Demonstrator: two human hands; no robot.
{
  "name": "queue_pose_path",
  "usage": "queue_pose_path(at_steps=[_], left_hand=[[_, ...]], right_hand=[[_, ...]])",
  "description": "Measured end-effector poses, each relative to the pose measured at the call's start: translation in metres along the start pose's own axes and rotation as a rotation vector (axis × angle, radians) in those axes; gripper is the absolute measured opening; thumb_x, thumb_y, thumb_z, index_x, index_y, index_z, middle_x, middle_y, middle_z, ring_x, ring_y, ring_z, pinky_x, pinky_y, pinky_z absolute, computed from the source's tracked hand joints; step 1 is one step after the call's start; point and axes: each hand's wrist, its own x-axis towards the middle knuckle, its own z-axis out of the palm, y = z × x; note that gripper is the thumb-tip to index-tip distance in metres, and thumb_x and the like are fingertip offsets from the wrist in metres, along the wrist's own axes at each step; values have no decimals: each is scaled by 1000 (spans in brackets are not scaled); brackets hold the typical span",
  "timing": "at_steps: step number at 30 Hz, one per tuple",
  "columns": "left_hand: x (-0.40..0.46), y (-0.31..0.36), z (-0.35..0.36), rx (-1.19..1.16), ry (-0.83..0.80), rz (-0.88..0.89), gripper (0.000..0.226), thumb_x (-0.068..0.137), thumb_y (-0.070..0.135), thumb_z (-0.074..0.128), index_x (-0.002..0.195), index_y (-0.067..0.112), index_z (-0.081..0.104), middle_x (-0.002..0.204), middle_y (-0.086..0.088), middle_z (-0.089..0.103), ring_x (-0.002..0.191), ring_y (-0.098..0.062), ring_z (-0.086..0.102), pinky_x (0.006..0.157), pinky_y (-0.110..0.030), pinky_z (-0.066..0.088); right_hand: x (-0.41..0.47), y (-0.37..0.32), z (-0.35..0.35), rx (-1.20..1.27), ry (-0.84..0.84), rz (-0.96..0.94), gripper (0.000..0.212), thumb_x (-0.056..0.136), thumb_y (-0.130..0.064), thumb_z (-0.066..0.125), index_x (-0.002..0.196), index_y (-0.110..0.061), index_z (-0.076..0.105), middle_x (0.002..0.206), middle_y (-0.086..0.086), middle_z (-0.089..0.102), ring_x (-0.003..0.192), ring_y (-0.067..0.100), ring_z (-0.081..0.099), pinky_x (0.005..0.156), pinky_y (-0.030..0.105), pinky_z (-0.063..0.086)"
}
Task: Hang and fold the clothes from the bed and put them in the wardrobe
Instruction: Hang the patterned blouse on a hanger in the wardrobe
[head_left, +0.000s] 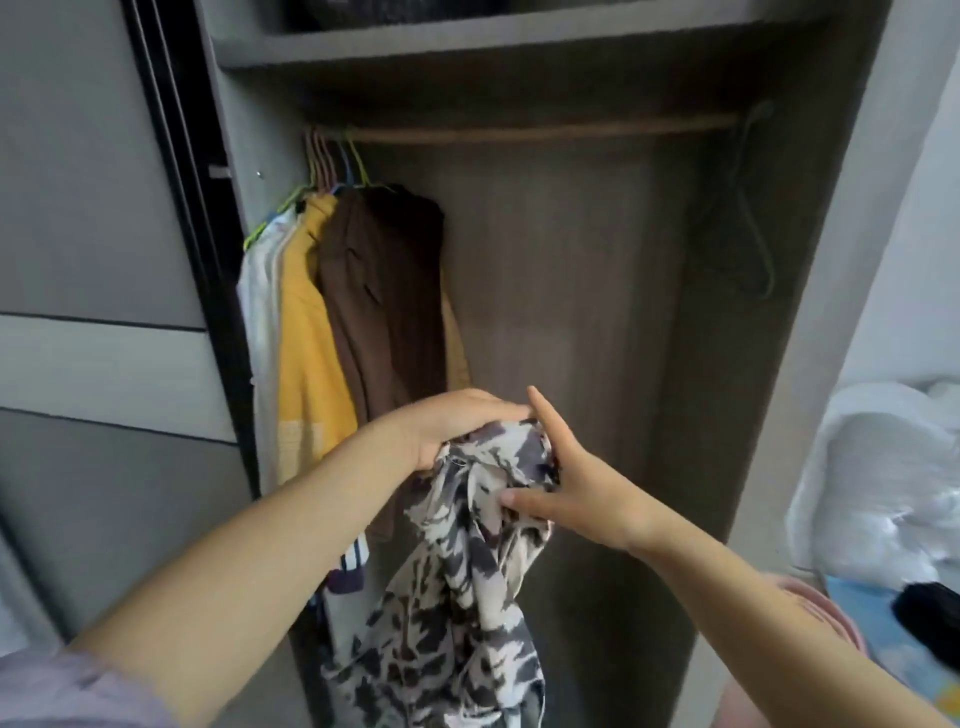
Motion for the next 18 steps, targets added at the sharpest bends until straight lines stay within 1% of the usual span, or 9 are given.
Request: queue_pose_path(at_steps=[1, 3, 6, 8, 10, 12, 15, 16, 18], left_hand=[[10, 5, -1, 58, -24, -11, 30, 93, 31, 59, 93, 3, 71, 94, -18, 70, 80, -26, 69, 67, -29, 55], [31, 13, -6, 128, 103, 12, 37, 93, 42, 56, 88, 7, 69, 94, -12, 67, 86, -24, 63, 73, -29, 50], [54, 13, -27, 234, 507, 221, 33, 95, 48, 46, 85, 23, 64, 89, 8, 62, 89, -11, 57, 73, -28, 40], [54, 2, -37, 274, 621, 393, 28, 91, 54, 46, 87, 29, 58, 83, 11, 59, 82, -8, 58, 69, -24, 41], [54, -18, -35, 337, 556, 502, 33, 79, 67, 48, 86, 35, 52, 80, 14, 59, 76, 0, 57, 66, -16, 42], [59, -36, -20, 416, 349, 432, 37, 71, 74, 54, 91, 43, 48, 85, 25, 59, 79, 12, 56, 67, -9, 43], [82, -55, 3, 330, 2, 304, 35, 83, 42, 69, 110, 44, 46, 99, 32, 56, 88, 26, 52, 72, 2, 39], [90, -58, 9, 320, -32, 305, 43, 85, 36, 68, 120, 40, 44, 107, 29, 54, 91, 23, 52, 71, 3, 38], [105, -59, 16, 271, 31, 320, 66, 80, 49, 68, 134, 42, 31, 121, 28, 46, 99, 19, 47, 72, 0, 37]], right_hand=[[13, -4, -1, -75, 53, -13, 70, 83, -35, 72, 140, -42, 31, 110, -32, 55, 100, -8, 59, 84, 10, 47], [39, -2, -11, -176, 211, 4, 15, 89, -32, 64, 102, -26, 61, 87, -15, 69, 80, 2, 62, 77, 23, 50], [75, 7, -30, -45, 395, 89, 30, 93, -30, 51, 81, -7, 66, 78, 2, 73, 77, 16, 68, 73, 34, 52], [96, 8, -43, 121, 486, 177, 38, 93, -35, 48, 70, -8, 64, 67, -1, 71, 69, 16, 67, 64, 31, 50], [113, 9, -53, 285, 516, 278, 43, 92, -42, 45, 72, -10, 66, 64, -3, 71, 66, 15, 68, 61, 27, 49], [125, 12, -60, 404, 514, 354, 41, 92, -45, 44, 80, -14, 68, 65, -2, 72, 69, 16, 70, 64, 29, 51], [133, 13, -70, 579, 563, 385, 36, 92, -42, 49, 79, -15, 68, 63, -2, 72, 58, 12, 70, 51, 22, 50], [134, 15, -74, 637, 592, 378, 34, 93, -40, 50, 80, -14, 68, 66, -1, 73, 58, 12, 70, 50, 22, 50], [133, 18, -83, 723, 657, 357, 32, 95, -37, 49, 88, -12, 68, 75, 3, 75, 66, 15, 72, 60, 26, 53]])
